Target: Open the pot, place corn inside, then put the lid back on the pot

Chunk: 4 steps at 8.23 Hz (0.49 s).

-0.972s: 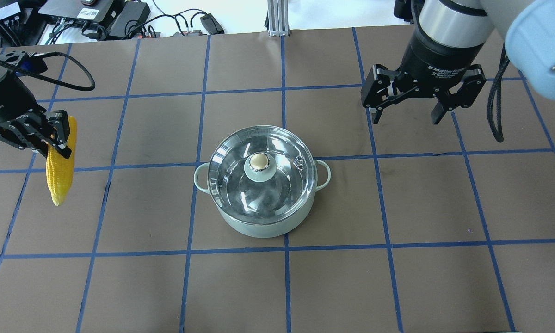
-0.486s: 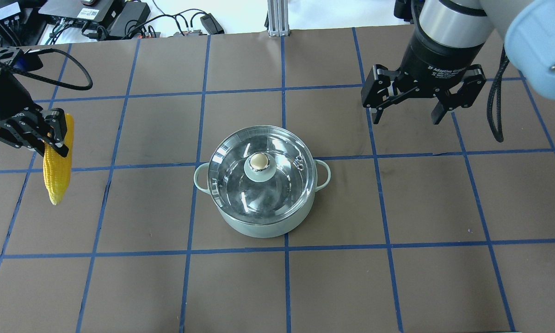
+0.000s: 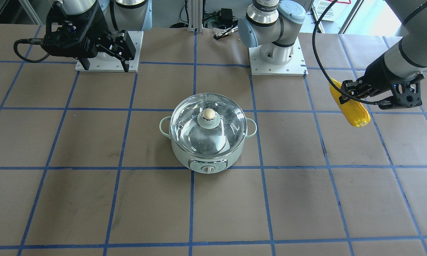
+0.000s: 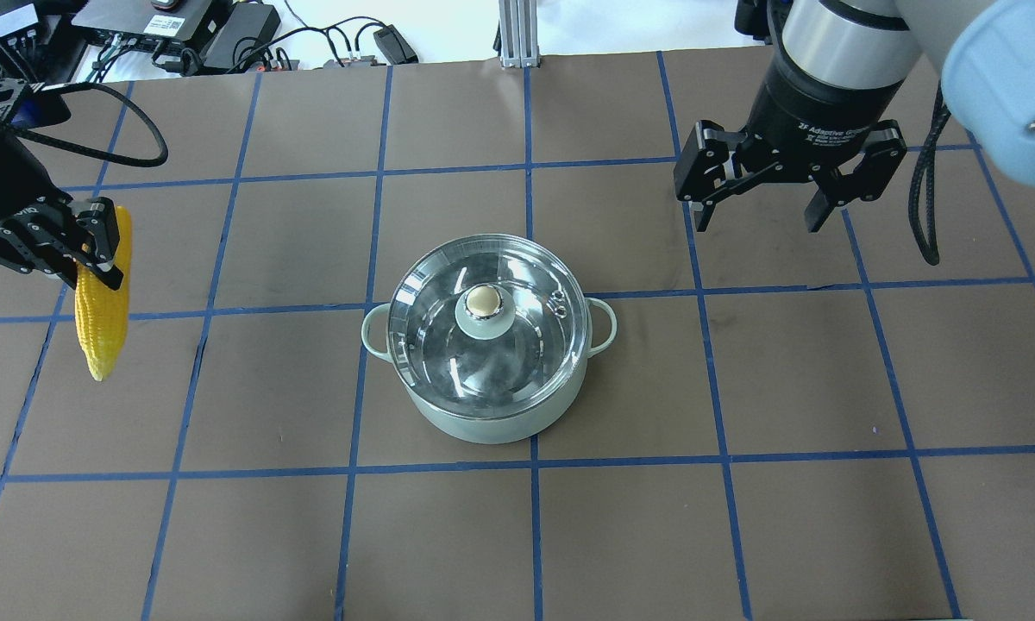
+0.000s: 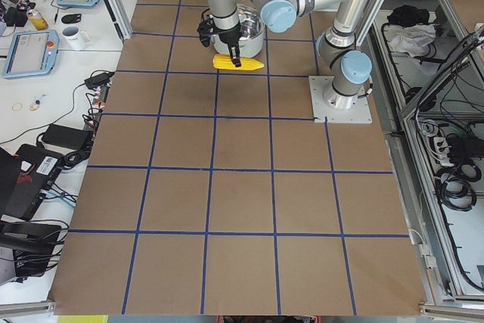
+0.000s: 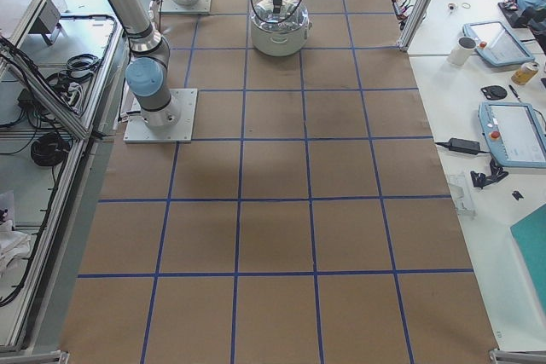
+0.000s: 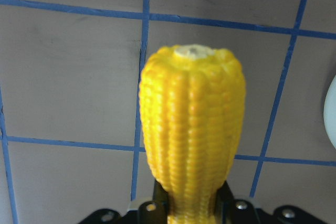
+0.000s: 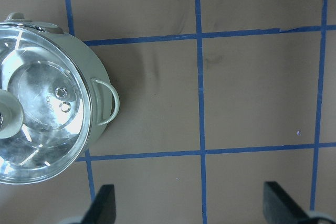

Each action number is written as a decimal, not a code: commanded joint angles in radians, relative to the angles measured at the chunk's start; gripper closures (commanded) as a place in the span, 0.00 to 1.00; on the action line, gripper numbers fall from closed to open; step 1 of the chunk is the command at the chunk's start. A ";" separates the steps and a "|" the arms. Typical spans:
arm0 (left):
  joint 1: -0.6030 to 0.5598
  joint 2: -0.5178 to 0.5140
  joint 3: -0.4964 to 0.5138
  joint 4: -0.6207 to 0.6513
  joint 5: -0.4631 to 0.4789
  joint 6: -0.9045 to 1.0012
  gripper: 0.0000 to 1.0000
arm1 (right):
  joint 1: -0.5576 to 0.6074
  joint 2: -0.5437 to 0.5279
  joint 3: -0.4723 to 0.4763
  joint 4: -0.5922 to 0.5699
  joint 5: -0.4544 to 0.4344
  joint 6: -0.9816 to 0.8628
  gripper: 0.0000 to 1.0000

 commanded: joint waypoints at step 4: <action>-0.023 0.014 0.001 0.000 0.004 0.003 1.00 | 0.127 0.082 -0.024 -0.064 0.016 0.252 0.00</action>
